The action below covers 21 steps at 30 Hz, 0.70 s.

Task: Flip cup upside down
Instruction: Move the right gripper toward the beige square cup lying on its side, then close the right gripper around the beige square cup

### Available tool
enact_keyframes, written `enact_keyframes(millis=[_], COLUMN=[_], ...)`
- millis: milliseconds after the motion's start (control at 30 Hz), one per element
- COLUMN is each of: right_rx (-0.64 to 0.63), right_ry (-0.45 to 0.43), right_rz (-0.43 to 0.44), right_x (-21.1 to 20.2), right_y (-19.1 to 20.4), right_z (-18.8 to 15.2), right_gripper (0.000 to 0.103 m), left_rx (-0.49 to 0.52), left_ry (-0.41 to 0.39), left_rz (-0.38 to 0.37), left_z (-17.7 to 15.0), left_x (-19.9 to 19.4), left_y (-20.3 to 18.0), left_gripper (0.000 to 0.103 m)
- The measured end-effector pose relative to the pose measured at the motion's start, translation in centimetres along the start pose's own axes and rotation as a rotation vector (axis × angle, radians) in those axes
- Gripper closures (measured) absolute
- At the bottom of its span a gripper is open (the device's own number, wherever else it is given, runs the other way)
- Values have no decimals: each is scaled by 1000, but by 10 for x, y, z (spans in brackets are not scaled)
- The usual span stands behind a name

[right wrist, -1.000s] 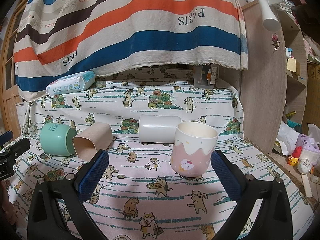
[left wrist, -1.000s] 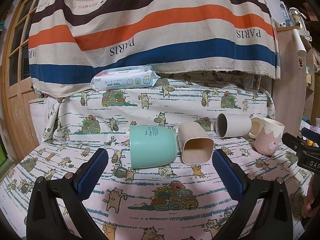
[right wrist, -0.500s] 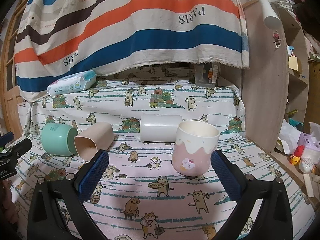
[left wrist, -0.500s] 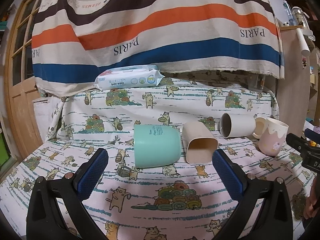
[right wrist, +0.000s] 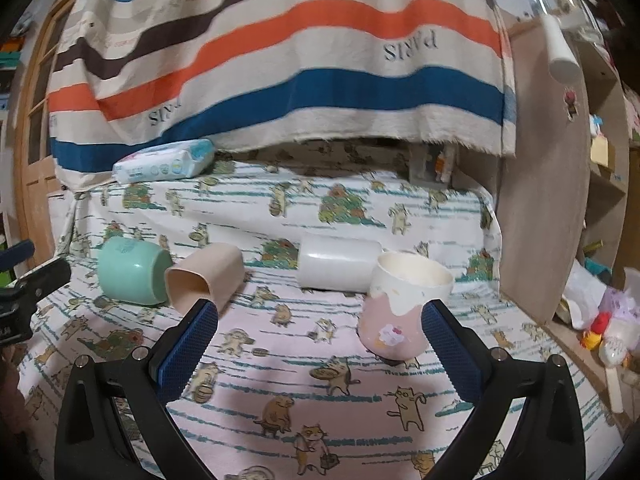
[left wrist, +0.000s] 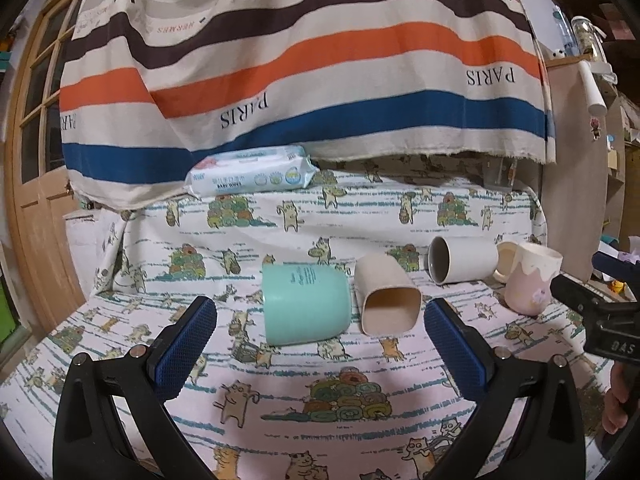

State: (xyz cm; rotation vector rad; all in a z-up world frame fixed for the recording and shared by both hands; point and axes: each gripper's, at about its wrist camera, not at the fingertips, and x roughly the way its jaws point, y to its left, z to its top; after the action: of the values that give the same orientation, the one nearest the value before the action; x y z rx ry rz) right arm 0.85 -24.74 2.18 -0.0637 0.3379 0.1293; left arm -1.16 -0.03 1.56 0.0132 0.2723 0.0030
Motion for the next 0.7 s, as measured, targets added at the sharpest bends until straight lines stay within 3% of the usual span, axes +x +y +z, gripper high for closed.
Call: enact_keyframes(millis=[133, 333, 567, 700], right_rx=[-45, 1, -30, -2], right_ry=[15, 3, -3, 29], right_rz=[76, 156, 130, 126], right_x=[-10, -17, -1, 21], right_y=[18, 35, 53, 49], right_z=[30, 70, 92, 99], right_gripper=[0, 0, 0, 0], left_rx=[-67, -184, -260, -232], left_ry=[52, 105, 133, 138], left_rz=[20, 20, 29, 29], left_z=[14, 23, 32, 41], left_x=[11, 36, 56, 61], left_y=[14, 34, 54, 56], left_gripper=[0, 0, 7, 7])
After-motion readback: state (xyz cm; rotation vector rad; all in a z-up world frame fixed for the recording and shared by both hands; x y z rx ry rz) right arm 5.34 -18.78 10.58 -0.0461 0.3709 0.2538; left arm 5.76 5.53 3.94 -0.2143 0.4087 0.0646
